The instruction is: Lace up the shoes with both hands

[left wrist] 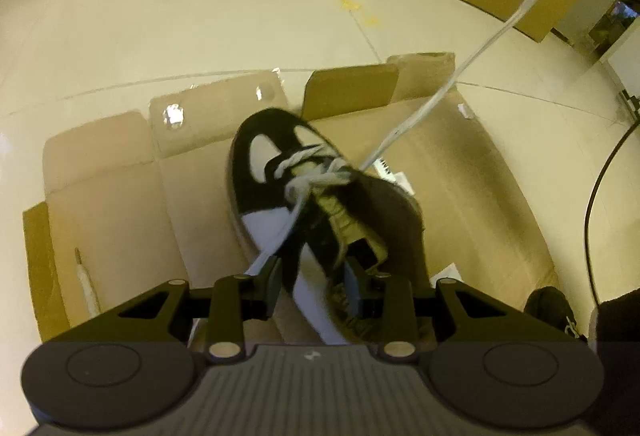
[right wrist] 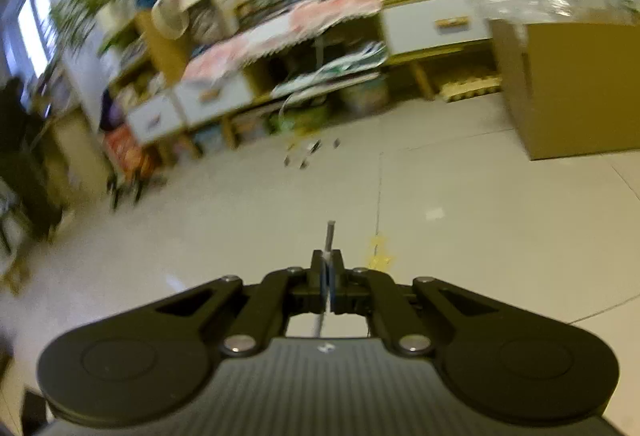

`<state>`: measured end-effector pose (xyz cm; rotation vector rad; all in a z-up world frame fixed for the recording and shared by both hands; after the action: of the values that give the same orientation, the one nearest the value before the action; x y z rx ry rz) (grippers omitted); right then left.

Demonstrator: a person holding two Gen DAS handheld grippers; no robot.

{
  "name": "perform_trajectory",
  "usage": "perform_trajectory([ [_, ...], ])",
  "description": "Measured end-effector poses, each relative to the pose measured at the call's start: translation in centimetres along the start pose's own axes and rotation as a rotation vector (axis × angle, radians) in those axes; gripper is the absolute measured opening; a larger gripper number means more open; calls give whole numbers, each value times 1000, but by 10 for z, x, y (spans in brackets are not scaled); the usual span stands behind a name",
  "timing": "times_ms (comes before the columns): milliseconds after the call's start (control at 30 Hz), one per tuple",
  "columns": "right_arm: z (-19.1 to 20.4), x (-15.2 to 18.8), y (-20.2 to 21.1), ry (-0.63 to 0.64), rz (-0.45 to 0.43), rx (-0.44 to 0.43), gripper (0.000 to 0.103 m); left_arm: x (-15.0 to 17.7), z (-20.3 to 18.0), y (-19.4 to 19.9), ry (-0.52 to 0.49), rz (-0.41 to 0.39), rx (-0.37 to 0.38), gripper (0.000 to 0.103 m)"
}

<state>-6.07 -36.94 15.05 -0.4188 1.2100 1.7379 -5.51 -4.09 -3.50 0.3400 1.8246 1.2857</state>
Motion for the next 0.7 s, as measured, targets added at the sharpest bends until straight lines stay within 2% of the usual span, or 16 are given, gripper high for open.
perform_trajectory([
  [100, 13, 29, -23, 162, 141, 7, 1, -5, -8, -1, -26, -8, 5, 34],
  [300, 21, 110, -83, 475, 464, 83, 1, -4, -13, -5, -43, -2, 3, 35],
  [533, 16, 158, -142, 630, 628, 103, 3, -1, -11, -4, -52, 4, -4, 35],
  [633, 15, 167, -164, 660, 646, 97, 9, 0, -8, -4, -46, 6, -3, 35],
  [700, 9, 170, -179, 674, 661, 117, 24, 1, -6, -4, -45, 9, -2, 35],
])
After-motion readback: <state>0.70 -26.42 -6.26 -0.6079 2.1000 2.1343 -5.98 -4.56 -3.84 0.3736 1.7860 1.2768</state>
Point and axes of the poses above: each gripper's, at about its wrist camera, not at the fingertips, and y roughly against the way its jaws point, z to its left, x to its underside, the point moved 2 cm from there along -y, roughly the way its jaws point, and after that the axes turned 14 degrees about -y, right-handed, at the moved point
